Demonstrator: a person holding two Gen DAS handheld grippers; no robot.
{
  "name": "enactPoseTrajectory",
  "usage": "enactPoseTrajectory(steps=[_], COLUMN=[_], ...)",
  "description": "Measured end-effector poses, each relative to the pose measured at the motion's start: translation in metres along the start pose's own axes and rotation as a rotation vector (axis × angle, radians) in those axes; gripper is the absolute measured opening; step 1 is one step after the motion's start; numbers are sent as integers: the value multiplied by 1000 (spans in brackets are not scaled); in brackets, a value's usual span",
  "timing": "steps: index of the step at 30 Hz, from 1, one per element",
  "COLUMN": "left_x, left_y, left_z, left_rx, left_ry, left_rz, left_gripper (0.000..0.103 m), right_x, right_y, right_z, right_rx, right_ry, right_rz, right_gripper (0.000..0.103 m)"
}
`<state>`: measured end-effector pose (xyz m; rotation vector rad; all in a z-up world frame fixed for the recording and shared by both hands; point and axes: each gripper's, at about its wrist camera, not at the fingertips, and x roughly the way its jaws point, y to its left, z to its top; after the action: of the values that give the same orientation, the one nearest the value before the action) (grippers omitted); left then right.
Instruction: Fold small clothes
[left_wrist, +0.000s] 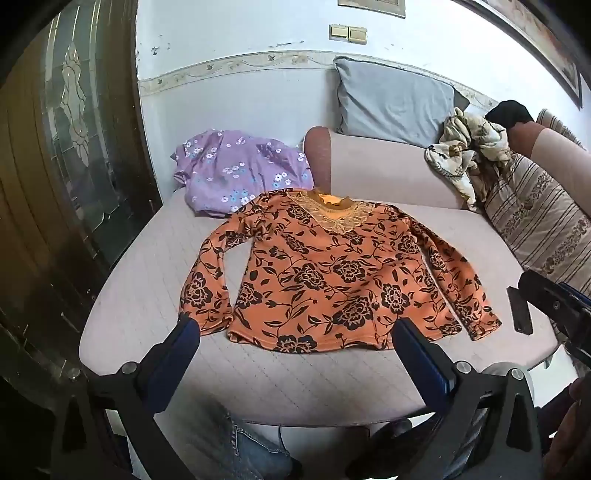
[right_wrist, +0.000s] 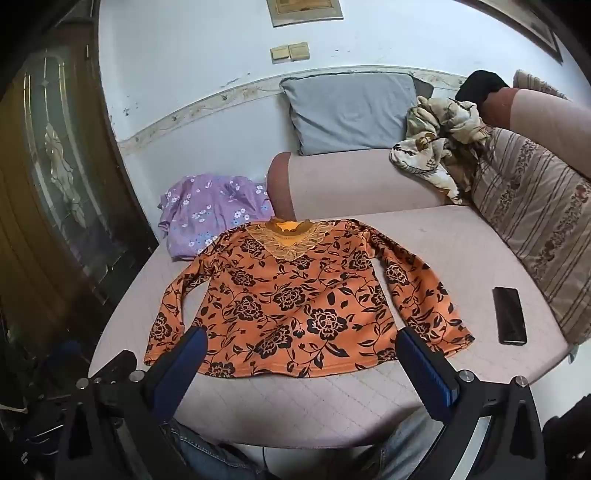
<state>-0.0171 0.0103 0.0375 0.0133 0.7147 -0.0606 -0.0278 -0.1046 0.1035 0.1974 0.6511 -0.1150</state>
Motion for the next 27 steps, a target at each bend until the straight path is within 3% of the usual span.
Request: enactPoseTrajectory(steps=[5,9,27], left_x=[-3,-4,-1], left_y=[2,3,1], left_z=[4,2,-1], left_rx=[-13,-17,-10], left_ry=[-1,-5,16], left_rz=[9,7,1], left_gripper=[103,103,103], right_x=[-10,-9,-5], right_y=[6,1,5], right_z=[-6,5,2], right_rx=[-2,24,0], right_ry=[-55,-4,8], right_rz=[-19,-20,-25], right_gripper=[103,103,103])
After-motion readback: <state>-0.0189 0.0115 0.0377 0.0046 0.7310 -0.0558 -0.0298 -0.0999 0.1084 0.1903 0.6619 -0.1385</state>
